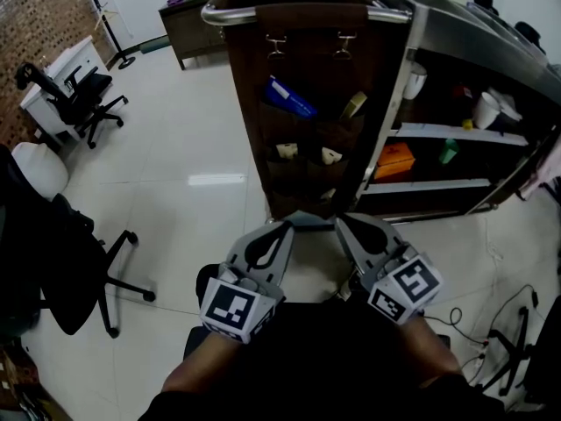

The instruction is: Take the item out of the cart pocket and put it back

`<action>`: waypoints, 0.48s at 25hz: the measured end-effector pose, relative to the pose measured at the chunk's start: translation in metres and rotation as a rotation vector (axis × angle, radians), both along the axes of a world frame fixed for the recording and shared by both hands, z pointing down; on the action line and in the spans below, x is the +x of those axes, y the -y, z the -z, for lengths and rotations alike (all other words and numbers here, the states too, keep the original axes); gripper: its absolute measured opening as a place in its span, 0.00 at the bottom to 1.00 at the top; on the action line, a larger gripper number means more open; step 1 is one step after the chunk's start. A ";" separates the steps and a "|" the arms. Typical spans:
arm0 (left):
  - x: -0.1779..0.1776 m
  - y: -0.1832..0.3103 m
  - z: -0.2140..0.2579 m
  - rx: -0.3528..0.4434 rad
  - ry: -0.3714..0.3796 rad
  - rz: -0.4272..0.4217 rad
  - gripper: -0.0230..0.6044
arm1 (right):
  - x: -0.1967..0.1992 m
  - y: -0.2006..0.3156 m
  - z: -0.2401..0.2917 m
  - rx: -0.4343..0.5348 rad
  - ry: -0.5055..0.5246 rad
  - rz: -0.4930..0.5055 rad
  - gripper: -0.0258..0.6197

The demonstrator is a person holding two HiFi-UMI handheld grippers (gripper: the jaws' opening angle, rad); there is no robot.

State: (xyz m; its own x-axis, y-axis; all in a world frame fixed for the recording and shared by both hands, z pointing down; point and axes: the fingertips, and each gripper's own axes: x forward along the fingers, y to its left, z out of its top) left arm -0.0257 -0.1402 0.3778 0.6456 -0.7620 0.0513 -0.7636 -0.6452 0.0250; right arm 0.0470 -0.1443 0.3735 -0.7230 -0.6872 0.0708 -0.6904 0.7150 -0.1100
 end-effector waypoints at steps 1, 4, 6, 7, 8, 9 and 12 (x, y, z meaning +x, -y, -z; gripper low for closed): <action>0.000 0.000 0.001 0.003 -0.001 0.000 0.04 | -0.001 -0.001 -0.001 0.000 -0.003 0.002 0.04; 0.000 -0.001 0.004 0.012 -0.003 -0.001 0.04 | -0.002 -0.003 -0.001 0.005 -0.014 -0.001 0.04; 0.001 -0.002 0.005 0.012 -0.001 -0.004 0.04 | -0.001 -0.002 -0.001 0.006 -0.016 -0.009 0.04; 0.002 -0.002 0.005 0.009 0.001 -0.005 0.04 | -0.001 -0.002 -0.001 0.005 -0.014 -0.010 0.04; 0.002 -0.002 0.004 0.007 0.003 -0.006 0.04 | 0.000 -0.002 -0.001 0.004 -0.013 -0.011 0.04; 0.003 -0.001 0.003 0.004 0.005 -0.006 0.04 | 0.000 -0.002 0.000 0.004 -0.013 -0.011 0.04; 0.005 0.001 0.004 0.003 0.004 -0.009 0.04 | 0.001 -0.002 0.002 0.009 -0.011 -0.014 0.04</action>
State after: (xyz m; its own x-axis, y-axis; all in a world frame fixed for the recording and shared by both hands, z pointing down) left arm -0.0206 -0.1408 0.3736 0.6521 -0.7564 0.0519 -0.7579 -0.6520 0.0200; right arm 0.0475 -0.1421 0.3717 -0.7126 -0.6978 0.0724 -0.7014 0.7063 -0.0958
